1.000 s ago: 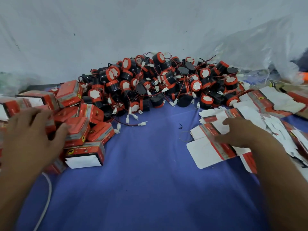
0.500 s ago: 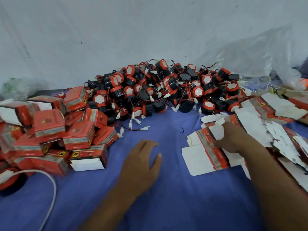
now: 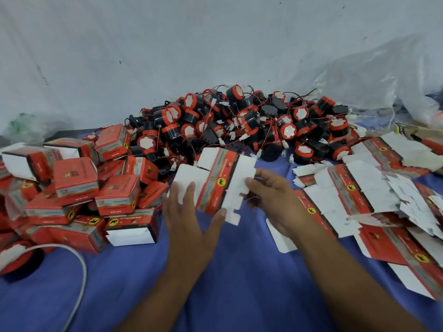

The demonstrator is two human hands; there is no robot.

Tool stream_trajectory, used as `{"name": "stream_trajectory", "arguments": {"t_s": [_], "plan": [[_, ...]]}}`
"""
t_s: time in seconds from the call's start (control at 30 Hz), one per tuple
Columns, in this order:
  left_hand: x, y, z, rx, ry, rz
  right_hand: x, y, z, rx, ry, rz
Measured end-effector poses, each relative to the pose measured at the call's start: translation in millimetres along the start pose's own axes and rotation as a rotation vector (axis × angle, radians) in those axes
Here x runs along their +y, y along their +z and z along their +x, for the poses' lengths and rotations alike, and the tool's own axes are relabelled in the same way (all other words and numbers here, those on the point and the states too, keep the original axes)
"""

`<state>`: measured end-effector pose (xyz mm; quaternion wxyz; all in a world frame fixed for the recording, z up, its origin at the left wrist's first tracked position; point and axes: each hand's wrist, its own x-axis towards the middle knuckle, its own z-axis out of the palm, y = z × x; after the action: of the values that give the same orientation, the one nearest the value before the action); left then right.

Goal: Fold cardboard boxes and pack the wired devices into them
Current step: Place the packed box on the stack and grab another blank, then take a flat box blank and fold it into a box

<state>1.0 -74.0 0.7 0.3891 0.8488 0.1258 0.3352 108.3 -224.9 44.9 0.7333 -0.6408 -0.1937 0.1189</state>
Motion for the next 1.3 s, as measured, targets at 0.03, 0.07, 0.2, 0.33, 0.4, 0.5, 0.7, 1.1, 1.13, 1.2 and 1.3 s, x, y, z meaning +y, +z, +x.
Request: {"name": "stream_trajectory", "arguments": {"t_s": [0.03, 0.07, 0.2, 0.33, 0.4, 0.5, 0.7, 1.1, 1.13, 1.2, 1.3], "plan": [[-1, -1, 2, 0.011, -0.033, 0.028, 2, 4, -1, -0.061, -0.012, 0.027], [-2, -1, 3, 0.011, -0.046, 0.072, 4, 7, -3, -0.126, -0.021, 0.05], [-4, 2, 2, -0.178, -0.025, -0.02, 7, 9, -11, -0.399, 0.015, 0.137], [-1, -1, -1, -0.267, 0.094, -0.175, 3, 4, -21, -0.677, 0.14, 0.217], [3, -3, -3, -0.31, 0.092, -0.31, 2, 4, -24, -0.757, 0.153, 0.203], [3, -5, -6, -0.329, 0.089, -0.427, 2, 9, -24, -0.804, 0.111, 0.17], [0, -5, -8, -0.303, 0.052, -0.5, 7, 8, -17, -0.695, 0.066, -0.154], [-6, -25, 7, -0.437, -0.056, -0.498, 10, 15, -18, -0.592, -0.111, -0.441], [-5, -27, 8, -0.453, -0.073, -0.523, 10, 17, -18, -0.585, -0.12, -0.446], [-3, -30, 8, -0.512, -0.103, -0.586, 13, 17, -17, -0.578, -0.116, -0.44], [-1, -30, 6, -0.56, -0.164, -0.725, 16, 13, -15, -0.572, -0.079, -0.388]]}}
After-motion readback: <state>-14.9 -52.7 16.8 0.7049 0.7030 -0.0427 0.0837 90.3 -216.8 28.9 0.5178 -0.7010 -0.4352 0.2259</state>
